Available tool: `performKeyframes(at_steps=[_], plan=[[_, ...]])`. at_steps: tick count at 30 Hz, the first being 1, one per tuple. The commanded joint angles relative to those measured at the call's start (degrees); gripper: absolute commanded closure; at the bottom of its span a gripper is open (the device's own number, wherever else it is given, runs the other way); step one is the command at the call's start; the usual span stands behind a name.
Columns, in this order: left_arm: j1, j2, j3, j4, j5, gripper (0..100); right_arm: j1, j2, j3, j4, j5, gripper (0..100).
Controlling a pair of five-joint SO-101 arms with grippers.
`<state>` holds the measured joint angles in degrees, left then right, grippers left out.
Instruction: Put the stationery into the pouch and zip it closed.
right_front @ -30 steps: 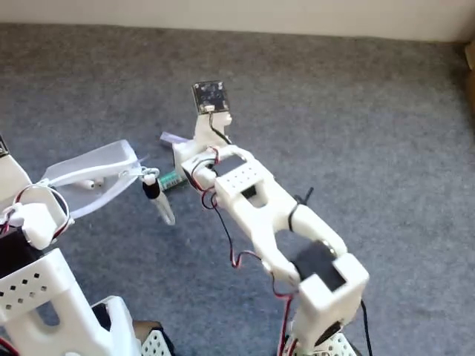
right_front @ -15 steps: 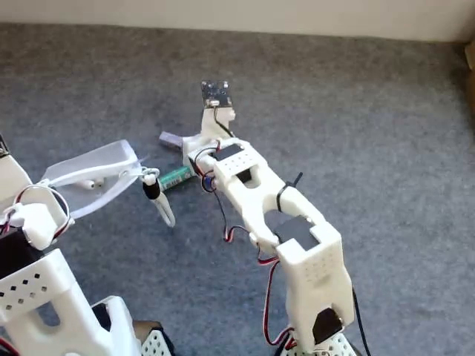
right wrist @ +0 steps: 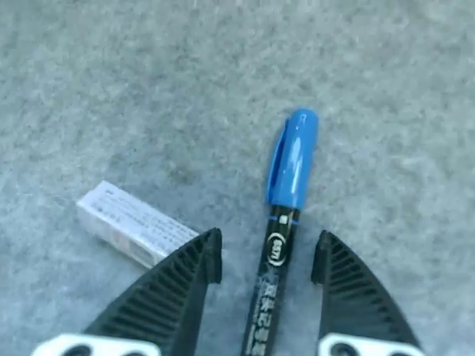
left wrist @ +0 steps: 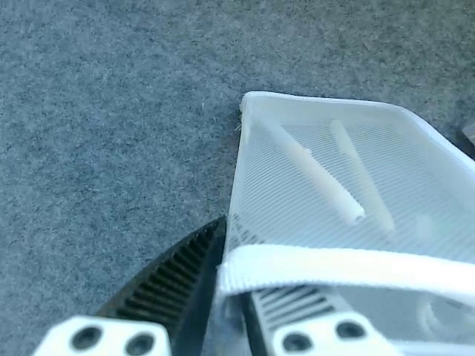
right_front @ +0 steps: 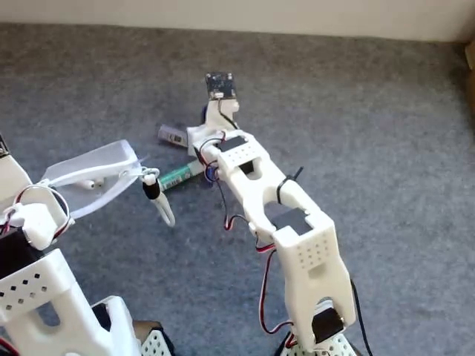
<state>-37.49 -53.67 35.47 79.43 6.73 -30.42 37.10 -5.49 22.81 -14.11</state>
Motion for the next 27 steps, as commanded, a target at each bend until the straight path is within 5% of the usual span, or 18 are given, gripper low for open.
performKeyframes(at_steps=[1, 12, 19, 27], plan=[[-0.5, -0.7, -0.3, -1.0, 0.6, 100, 0.4, -0.1, -2.3, 4.8, 1.1, 80.3], [-0.6, -0.7, -0.3, -1.0, 0.6, 100, 0.4, 11.9, -19.6, 24.4, 8.5, 80.5], [-0.6, -0.7, -0.3, -1.0, 0.6, 100, 0.4, 18.8, -36.2, 37.8, 9.2, 99.6], [-0.6, -0.7, -0.3, -1.0, 0.6, 100, 0.5, 21.4, -47.9, 51.1, 9.3, 99.3]])
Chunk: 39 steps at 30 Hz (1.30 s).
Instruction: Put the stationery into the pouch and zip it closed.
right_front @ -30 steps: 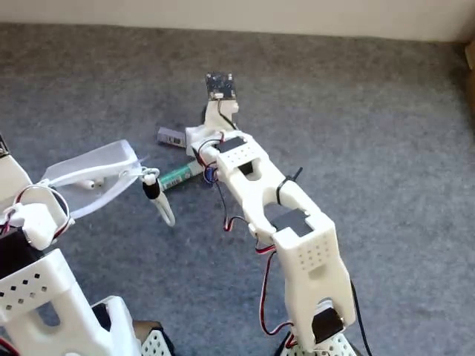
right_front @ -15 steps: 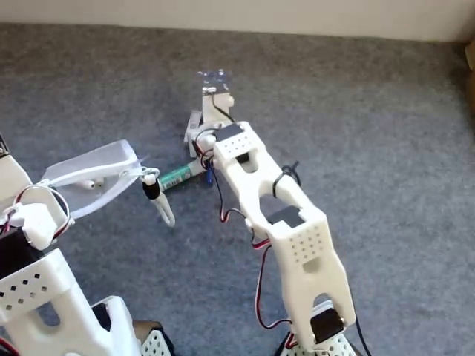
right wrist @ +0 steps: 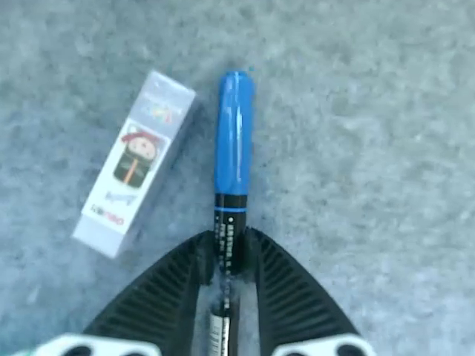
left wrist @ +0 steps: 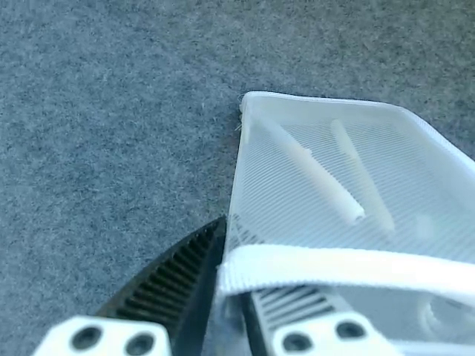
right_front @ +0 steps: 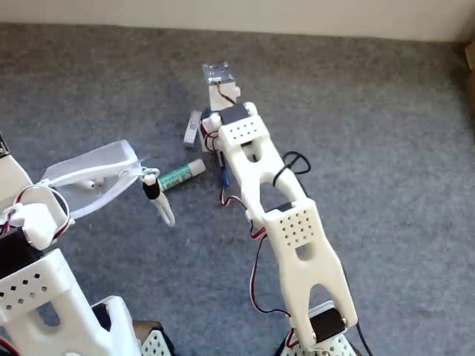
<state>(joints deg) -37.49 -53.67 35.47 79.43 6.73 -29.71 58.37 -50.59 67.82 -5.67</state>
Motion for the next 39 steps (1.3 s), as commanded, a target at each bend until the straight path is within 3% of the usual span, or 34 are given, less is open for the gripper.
performKeyframes(at_steps=[1, 14, 17, 23, 39], plan=[[-0.6, -0.7, -0.3, -1.0, 0.6, 100, -0.2, 0.1, -3.9, 8.0, 0.9, 99.3], [-0.6, -0.7, -0.3, -1.1, 0.6, 100, -0.5, 0.2, -10.2, 31.3, 12.4, 98.8], [-0.6, -0.7, -0.3, -1.1, 0.6, 100, -0.6, 0.0, -10.2, 31.7, 14.2, 97.1], [-0.5, -0.7, -0.3, -1.1, 0.6, 100, -1.3, 0.0, -10.3, 31.7, 14.2, 82.2], [-0.5, -0.8, 0.9, -2.2, 0.6, 100, -0.6, 0.5, -10.3, 19.1, 14.1, 82.1]])
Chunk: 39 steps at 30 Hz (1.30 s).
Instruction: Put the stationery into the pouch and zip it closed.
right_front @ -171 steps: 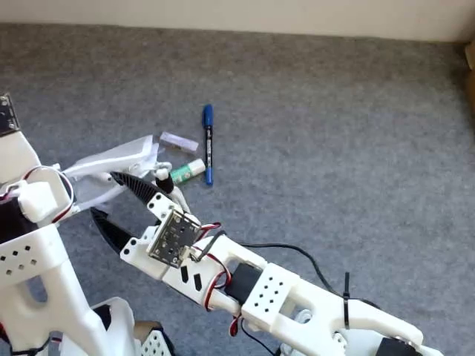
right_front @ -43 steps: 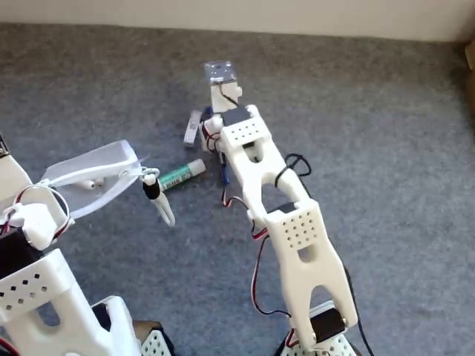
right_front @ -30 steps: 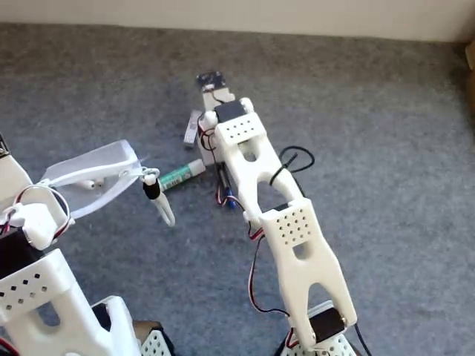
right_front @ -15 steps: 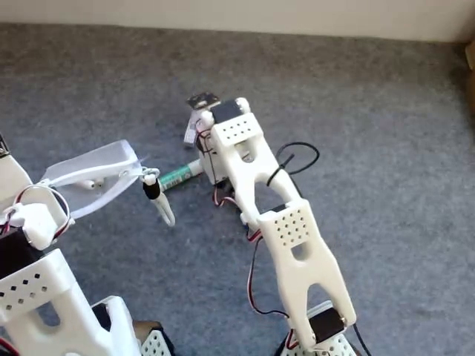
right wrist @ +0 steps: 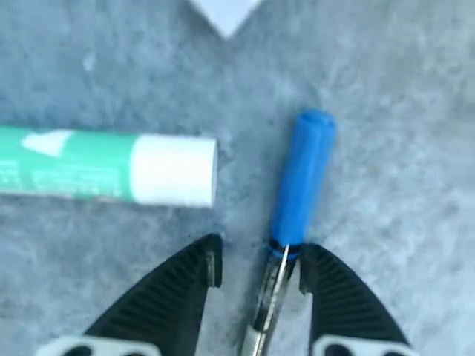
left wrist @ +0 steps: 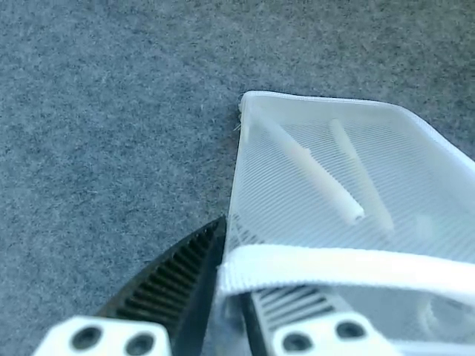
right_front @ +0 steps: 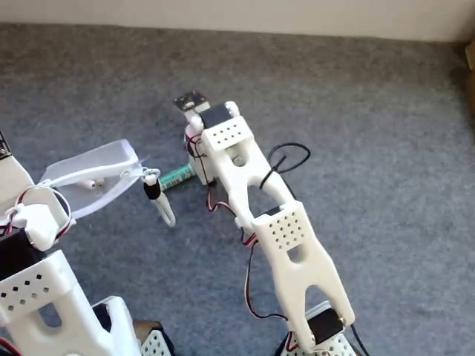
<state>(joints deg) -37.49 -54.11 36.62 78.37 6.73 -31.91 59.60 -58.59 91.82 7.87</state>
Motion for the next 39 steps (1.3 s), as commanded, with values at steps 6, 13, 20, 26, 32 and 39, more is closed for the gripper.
performKeyframes(at_steps=[6, 13, 20, 26, 32, 39], plan=[[-0.5, -0.4, -0.2, -1.1, 0.6, 100, 2.5, -0.7, -1.9, -9.7, 0.5, 82.1], [-0.5, -0.4, -0.2, -1.1, 0.6, 100, 2.8, 0.2, -2.2, -8.8, 0.5, 85.6], [-0.5, -0.4, -0.2, -1.1, 0.5, 100, 2.9, 1.3, -2.2, -7.9, 0.5, 99.1], [-0.5, -0.4, -0.2, -1.1, 0.5, 100, 2.7, 0.9, -2.8, -4.6, 0.6, 99.5], [-0.6, -0.4, -0.2, -1.1, 0.5, 100, 2.6, 0.8, -10.7, 2.1, 0.6, 99.5], [-0.5, -0.5, -0.2, -1.1, 0.5, 100, 2.6, 0.9, -19.6, 9.2, 0.5, 99.5]])
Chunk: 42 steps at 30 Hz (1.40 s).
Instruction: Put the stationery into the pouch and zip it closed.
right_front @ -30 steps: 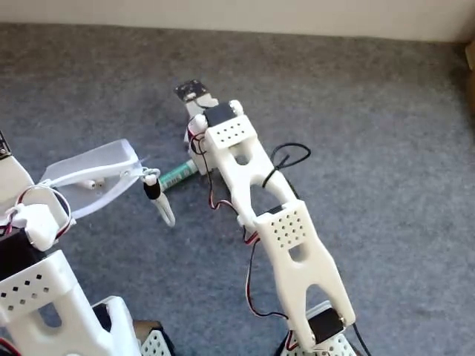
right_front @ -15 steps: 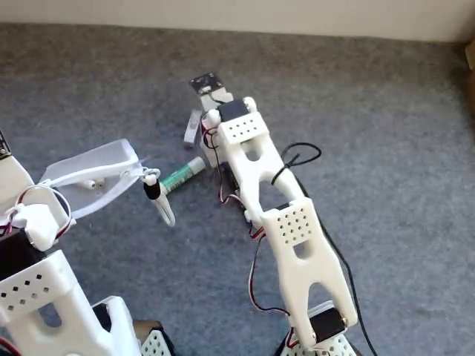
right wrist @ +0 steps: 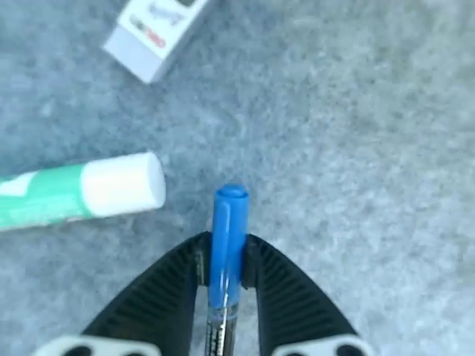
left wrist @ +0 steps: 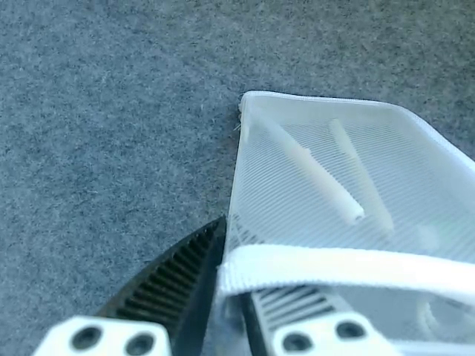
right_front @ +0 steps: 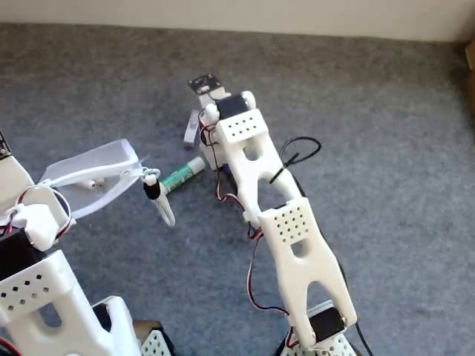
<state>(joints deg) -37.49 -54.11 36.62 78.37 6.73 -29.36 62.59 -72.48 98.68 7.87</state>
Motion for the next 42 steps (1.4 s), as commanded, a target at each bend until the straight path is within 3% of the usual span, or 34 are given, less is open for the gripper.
performKeyframes(at_steps=[1, 19, 26, 32, 42], plan=[[-0.6, -0.5, -0.2, -1.1, 0.5, 100, 0.0, -2.1, -6.7, 2.3, 0.5, 99.5], [-0.4, -0.3, -0.2, -1.2, 0.5, 100, 0.3, -2.9, -8.2, 2.6, 0.6, 99.5], [-0.3, -0.3, -0.1, -1.7, 0.5, 100, 1.0, -12.7, -6.7, 2.6, 0.8, 99.5], [-0.3, -0.2, -0.1, -1.7, 0.5, 100, 1.5, -20.9, 5.2, 2.6, 0.9, 99.5], [-0.3, -0.2, -0.1, -1.7, 0.5, 100, -3.7, -37.6, 26.2, 2.2, 1.0, 99.5]])
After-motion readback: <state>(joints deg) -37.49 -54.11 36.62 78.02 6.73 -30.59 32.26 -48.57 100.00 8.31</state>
